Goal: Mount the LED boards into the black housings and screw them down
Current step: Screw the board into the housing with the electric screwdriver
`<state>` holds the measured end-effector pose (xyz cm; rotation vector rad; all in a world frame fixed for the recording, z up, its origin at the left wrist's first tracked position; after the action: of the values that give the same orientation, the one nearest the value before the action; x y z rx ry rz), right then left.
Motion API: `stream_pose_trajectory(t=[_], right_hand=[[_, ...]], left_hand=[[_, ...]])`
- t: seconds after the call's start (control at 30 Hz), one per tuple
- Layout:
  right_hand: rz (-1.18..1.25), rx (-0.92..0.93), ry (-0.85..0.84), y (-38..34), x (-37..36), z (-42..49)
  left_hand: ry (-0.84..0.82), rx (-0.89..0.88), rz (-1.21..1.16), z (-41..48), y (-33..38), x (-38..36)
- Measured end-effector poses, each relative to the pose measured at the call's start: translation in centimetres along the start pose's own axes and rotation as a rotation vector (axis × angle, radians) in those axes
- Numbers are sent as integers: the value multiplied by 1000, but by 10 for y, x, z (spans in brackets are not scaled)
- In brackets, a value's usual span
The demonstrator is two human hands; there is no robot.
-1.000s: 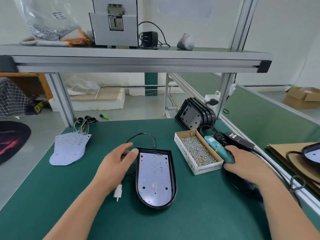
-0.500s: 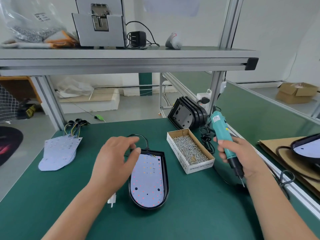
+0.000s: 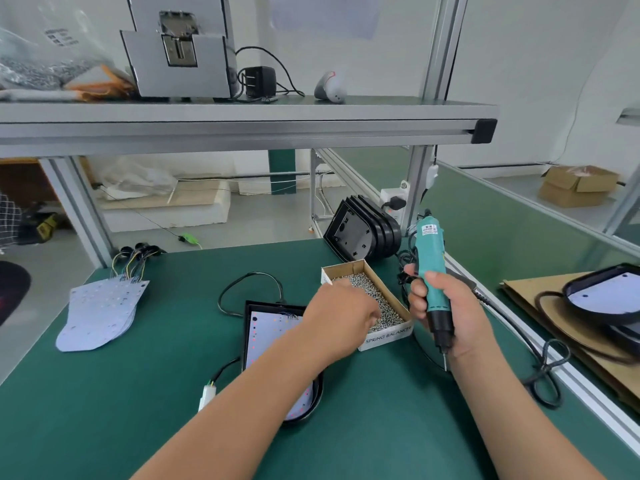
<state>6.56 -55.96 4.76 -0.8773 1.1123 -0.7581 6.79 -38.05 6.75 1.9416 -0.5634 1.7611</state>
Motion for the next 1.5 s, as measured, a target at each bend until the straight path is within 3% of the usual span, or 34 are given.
stream_pose_trajectory(t=[0.43, 0.93, 1.17, 1.23, 1.5], right_hand=[[35, 20, 50, -1, 8, 2], [27, 28, 30, 0, 7, 3], [14, 18, 42, 1, 8, 3], [23, 21, 43, 2, 5, 2], [28, 55, 43, 6, -21, 1]], left_hand=[[-228, 74, -23, 39, 10, -5], [-105, 40, -342, 27, -5, -12], [-15, 104, -524, 3, -12, 10], [19, 122, -650, -9, -18, 19], [97, 58, -1857, -70, -50, 20]])
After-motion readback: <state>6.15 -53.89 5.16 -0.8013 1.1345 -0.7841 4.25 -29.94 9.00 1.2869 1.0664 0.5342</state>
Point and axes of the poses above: each hand's wrist, its own z-axis towards the middle knuckle, its own x-axis out of the back of the hand, y = z × x, the point moved 5 cm from there along z, towards the middle knuckle, and after that the axes turned 14 degrees about -y, right-handed, at the moved point
